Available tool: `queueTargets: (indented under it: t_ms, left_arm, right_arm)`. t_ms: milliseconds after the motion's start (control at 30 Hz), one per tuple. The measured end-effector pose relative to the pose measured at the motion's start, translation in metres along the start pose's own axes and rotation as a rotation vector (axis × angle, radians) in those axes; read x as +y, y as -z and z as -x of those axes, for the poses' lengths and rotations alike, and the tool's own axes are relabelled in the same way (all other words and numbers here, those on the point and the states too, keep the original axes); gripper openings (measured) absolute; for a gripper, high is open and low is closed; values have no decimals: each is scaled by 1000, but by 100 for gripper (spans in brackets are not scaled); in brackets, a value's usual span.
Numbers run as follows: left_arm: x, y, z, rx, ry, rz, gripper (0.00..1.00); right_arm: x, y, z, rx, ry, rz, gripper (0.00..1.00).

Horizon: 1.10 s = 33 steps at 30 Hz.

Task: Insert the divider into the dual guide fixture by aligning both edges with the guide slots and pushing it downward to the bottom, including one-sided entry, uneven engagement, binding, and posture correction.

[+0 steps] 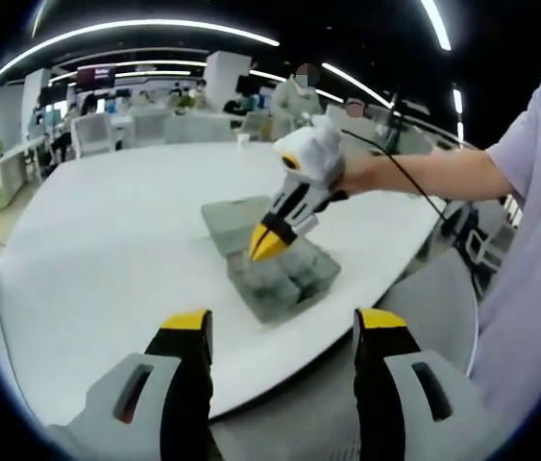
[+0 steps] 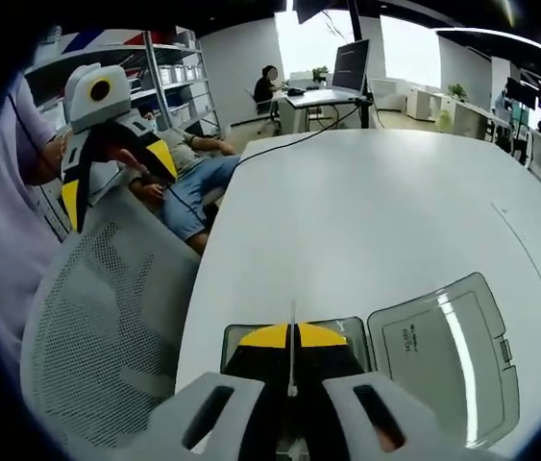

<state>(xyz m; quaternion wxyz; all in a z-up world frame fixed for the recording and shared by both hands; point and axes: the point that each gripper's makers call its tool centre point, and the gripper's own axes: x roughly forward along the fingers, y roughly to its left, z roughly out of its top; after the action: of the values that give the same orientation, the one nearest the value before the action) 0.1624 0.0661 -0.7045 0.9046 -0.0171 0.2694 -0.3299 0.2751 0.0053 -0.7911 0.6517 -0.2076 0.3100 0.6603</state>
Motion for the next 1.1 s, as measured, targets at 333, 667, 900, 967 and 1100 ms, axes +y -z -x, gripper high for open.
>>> queueTargets:
  t_ms: [333, 667, 900, 967, 1100]
  left_arm:
    - [2, -3, 0, 3, 3, -8, 58]
    - [3, -3, -2, 10, 3, -8, 58]
    - [4, -2, -2, 18, -1, -6, 58]
    - [5, -2, -1, 18, -4, -5, 58]
    - [7, -1, 0, 23, -11, -2, 58]
  right_arm:
    - [4, 4, -4, -54, 16, 15, 0]
    - [7, 7, -9, -50, -6, 52, 0]
    - [6, 11, -17, -28, -6, 61, 0]
    - [5, 14, -20, -22, -4, 44, 0]
    - [6, 14, -18, -37, -4, 23, 0]
